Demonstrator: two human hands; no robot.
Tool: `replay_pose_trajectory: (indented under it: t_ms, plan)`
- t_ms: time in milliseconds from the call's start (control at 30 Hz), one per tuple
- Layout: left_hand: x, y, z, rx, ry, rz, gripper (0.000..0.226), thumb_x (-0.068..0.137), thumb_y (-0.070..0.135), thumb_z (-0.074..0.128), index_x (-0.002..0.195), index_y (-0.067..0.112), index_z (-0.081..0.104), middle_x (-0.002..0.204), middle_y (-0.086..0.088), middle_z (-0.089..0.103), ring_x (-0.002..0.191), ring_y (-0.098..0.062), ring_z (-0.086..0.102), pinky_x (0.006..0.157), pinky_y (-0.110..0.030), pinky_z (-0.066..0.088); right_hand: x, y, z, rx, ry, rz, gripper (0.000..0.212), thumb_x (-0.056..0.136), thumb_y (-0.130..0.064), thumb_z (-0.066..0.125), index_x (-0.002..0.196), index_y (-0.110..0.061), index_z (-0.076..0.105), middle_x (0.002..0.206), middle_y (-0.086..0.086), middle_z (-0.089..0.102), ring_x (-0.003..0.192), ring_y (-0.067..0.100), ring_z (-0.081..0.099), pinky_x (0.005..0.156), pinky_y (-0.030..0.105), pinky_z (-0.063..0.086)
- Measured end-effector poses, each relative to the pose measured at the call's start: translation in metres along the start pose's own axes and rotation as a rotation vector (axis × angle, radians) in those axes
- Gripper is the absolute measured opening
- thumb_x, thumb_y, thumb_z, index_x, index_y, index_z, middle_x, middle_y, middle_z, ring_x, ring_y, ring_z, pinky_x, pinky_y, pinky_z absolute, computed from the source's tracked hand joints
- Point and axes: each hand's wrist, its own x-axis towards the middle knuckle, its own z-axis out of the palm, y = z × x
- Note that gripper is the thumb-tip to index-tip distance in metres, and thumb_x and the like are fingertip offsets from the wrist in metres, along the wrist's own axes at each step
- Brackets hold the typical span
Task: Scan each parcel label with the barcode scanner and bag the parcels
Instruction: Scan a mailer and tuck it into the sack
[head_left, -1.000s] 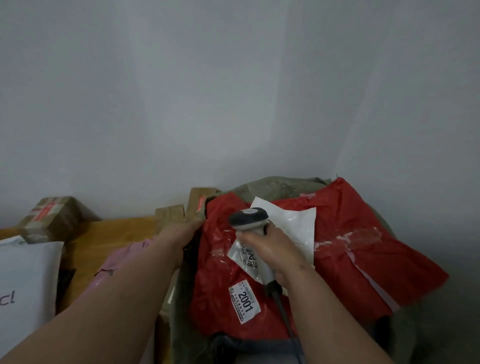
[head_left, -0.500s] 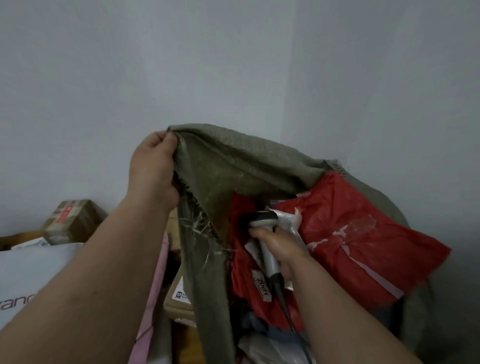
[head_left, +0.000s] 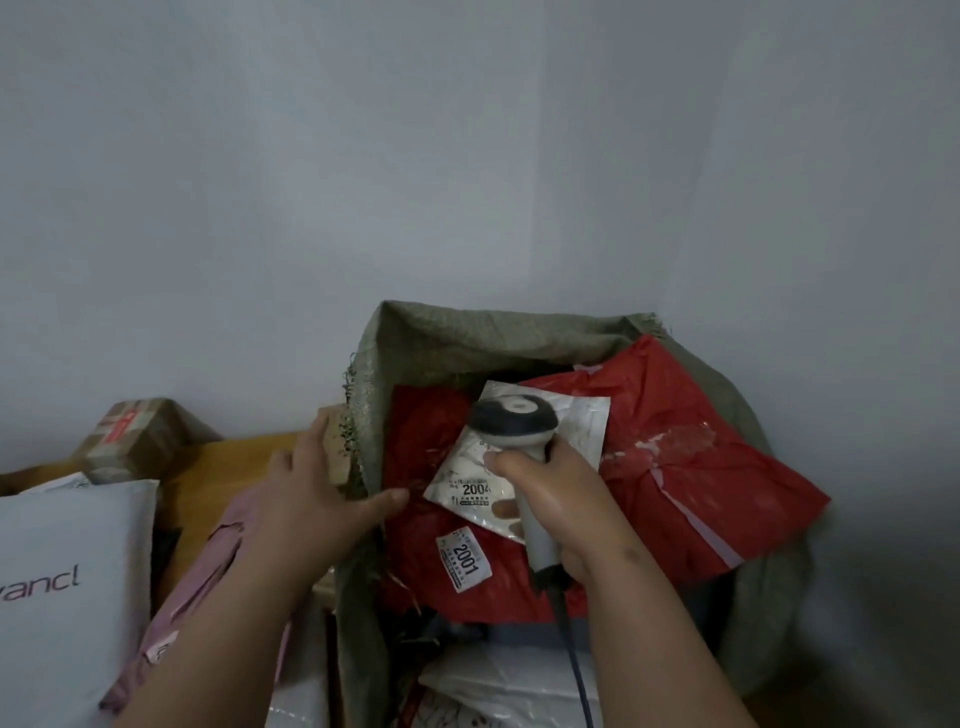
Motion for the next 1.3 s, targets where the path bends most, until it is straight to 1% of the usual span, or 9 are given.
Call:
replay_pose_trajectory:
  t_ms: [167, 400, 500, 600, 733, 900, 1033, 1133, 1300]
  plan:
    - [-0.033, -0.012, 0.015, -0.085, -0.127, -0.062, 0.026, 0.100, 0.023, 0.056, 0.123, 0.011, 0.061, 0.112, -0.012, 0.066, 0.095, -0.024, 0.061, 0.087, -0.036, 0.051, -0.014, 0.027, 0.026, -0.147, -0.114, 0.112, 0.042, 0.079, -0.045, 0.075, 0.114, -0.029, 0.060, 0.102, -0.012, 0.065, 0.094, 0.009, 0.065, 0.081, 0.030, 0.056]
    - [-0.035, 0.011, -0.054, -0.922, 0.123, -0.189, 0.023, 0.100, 0.011, 0.049, 0.095, 0.020, 0.070, 0.079, -0.004, 0.075, 0.068, -0.020, 0.073, 0.056, -0.031, 0.054, 0.001, 0.031, 0.038, 0.051, -0.120, 0.132, 0.042, 0.082, -0.041, 0.075, 0.118, -0.031, 0.057, 0.112, -0.011, 0.064, 0.097, 0.004, 0.060, 0.074, 0.016, 0.048]
    - [-0.040, 0.017, -0.047, -0.910, 0.113, -0.220, 0.019, 0.102, 0.013, 0.048, 0.103, 0.017, 0.067, 0.087, -0.008, 0.074, 0.074, -0.023, 0.071, 0.057, -0.033, 0.054, 0.001, 0.030, 0.024, 0.151, -0.110, 0.212, 0.067, 0.080, -0.042, 0.076, 0.136, -0.018, 0.051, 0.120, 0.000, 0.063, 0.106, 0.018, 0.062, 0.091, 0.037, 0.054]
    - [-0.049, 0.024, -0.020, -0.731, 0.006, -0.180, 0.025, 0.101, 0.021, 0.055, 0.126, 0.016, 0.056, 0.113, -0.014, 0.068, 0.096, -0.030, 0.068, 0.082, -0.047, 0.058, -0.012, 0.033, 0.011, 0.168, -0.095, 0.199, 0.066, 0.073, -0.042, 0.080, 0.130, -0.021, 0.057, 0.118, 0.001, 0.066, 0.107, 0.022, 0.065, 0.094, 0.042, 0.055]
    - [-0.061, 0.054, 0.004, -0.301, 0.223, 0.063, 0.071, 0.090, 0.022, 0.069, 0.150, 0.021, 0.032, 0.137, -0.012, 0.051, 0.124, -0.032, 0.050, 0.105, -0.054, 0.043, -0.035, 0.038, -0.029, 0.281, 0.049, 0.143, 0.024, 0.085, -0.025, 0.074, 0.108, -0.024, 0.066, 0.095, 0.002, 0.074, 0.081, 0.022, 0.075, 0.066, 0.035, 0.061]
    - [-0.090, 0.110, 0.034, -0.061, 0.513, 0.544, 0.046, 0.082, 0.025, 0.065, 0.126, 0.020, 0.055, 0.130, -0.009, 0.047, 0.123, -0.030, 0.039, 0.100, -0.050, 0.030, -0.064, 0.046, -0.113, 0.414, 0.517, 0.054, 0.019, 0.083, -0.015, 0.074, 0.101, -0.015, 0.067, 0.065, 0.003, 0.071, 0.049, 0.014, 0.065, 0.043, 0.026, 0.049]
    - [-0.091, 0.138, 0.076, 0.068, 0.070, 0.794, 0.029, 0.088, 0.033, 0.058, 0.114, 0.026, 0.068, 0.116, -0.001, 0.061, 0.110, -0.026, 0.059, 0.096, -0.040, 0.037, -0.080, 0.064, -0.157, 0.471, 0.698, 0.107, 0.011, 0.085, -0.012, 0.070, 0.096, -0.010, 0.068, 0.068, 0.005, 0.067, 0.048, 0.015, 0.060, 0.049, 0.027, 0.048]
    - [-0.079, 0.136, 0.116, 0.304, -0.386, 0.697, 0.044, 0.094, 0.047, 0.056, 0.137, 0.037, 0.054, 0.136, 0.001, 0.052, 0.126, -0.022, 0.053, 0.106, -0.042, 0.040, -0.091, 0.079, -0.172, 0.504, 0.717, 0.188, 0.017, 0.085, -0.015, 0.071, 0.097, -0.004, 0.069, 0.076, 0.014, 0.068, 0.057, 0.024, 0.062, 0.057, 0.032, 0.051]
    - [-0.067, 0.128, 0.177, 0.441, -0.524, 0.679, 0.076, 0.087, 0.065, 0.056, 0.152, 0.050, 0.020, 0.164, 0.004, 0.012, 0.149, -0.027, 0.013, 0.117, -0.057, 0.022, -0.098, 0.088, -0.195, 0.792, 0.634, 0.327, 0.015, 0.093, -0.022, 0.062, 0.090, -0.008, 0.065, 0.077, 0.009, 0.063, 0.062, 0.018, 0.057, 0.044, 0.020, 0.050]
